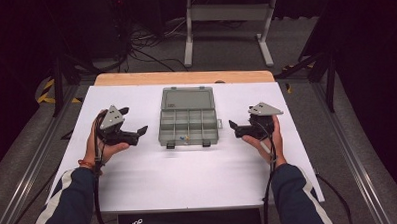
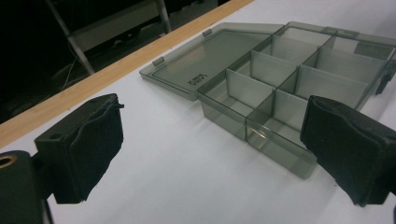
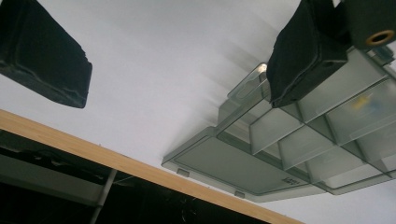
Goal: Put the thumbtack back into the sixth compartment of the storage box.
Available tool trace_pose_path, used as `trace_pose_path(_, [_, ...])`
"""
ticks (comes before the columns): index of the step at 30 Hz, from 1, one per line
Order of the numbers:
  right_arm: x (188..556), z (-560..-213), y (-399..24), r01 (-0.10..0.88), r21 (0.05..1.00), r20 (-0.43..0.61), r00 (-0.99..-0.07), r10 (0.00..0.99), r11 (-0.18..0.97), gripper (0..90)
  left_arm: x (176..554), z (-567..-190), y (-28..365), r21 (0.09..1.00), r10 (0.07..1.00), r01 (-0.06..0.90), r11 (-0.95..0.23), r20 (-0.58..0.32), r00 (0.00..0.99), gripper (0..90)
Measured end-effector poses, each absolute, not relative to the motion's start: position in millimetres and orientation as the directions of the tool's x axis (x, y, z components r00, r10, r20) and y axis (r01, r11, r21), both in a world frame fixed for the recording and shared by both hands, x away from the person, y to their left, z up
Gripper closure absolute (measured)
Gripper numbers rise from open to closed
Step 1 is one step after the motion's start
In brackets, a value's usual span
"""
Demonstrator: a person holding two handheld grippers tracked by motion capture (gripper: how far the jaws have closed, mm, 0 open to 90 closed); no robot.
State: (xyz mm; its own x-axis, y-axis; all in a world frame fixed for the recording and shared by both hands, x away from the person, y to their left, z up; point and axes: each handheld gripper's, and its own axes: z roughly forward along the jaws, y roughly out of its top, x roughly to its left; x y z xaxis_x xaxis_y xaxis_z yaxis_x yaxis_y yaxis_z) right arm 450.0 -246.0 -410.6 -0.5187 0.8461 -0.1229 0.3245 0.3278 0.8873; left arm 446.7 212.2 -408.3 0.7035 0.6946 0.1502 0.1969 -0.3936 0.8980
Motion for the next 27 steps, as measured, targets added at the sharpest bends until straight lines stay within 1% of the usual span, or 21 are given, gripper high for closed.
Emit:
trace_pose_path(10, [465.3, -411.6, -245.4, 0.338, 0.887, -0.113, -0.502, 0.857, 0.315, 8.8, 461.4, -408.2, 207.2, 0.896, 0.705, 0.214, -0.388, 0.139, 0.696, 6.6])
trace_pose_path(19, [473.6, -407.6, -239.5, 0.331, 0.884, -0.134, -0.498, 0.857, 0.331, 10.5, 471.7, -410.1, 203.3, 0.888, 0.704, 0.224, -0.401, 0.143, 0.695, 7.3])
trace_pose_path(27, [481.3, -400.3, -237.5, 0.330, 0.883, -0.141, -0.490, 0.860, 0.333, 12.4, 480.8, -402.5, 199.2, 0.887, 0.708, 0.221, -0.405, 0.152, 0.690, 8.8])
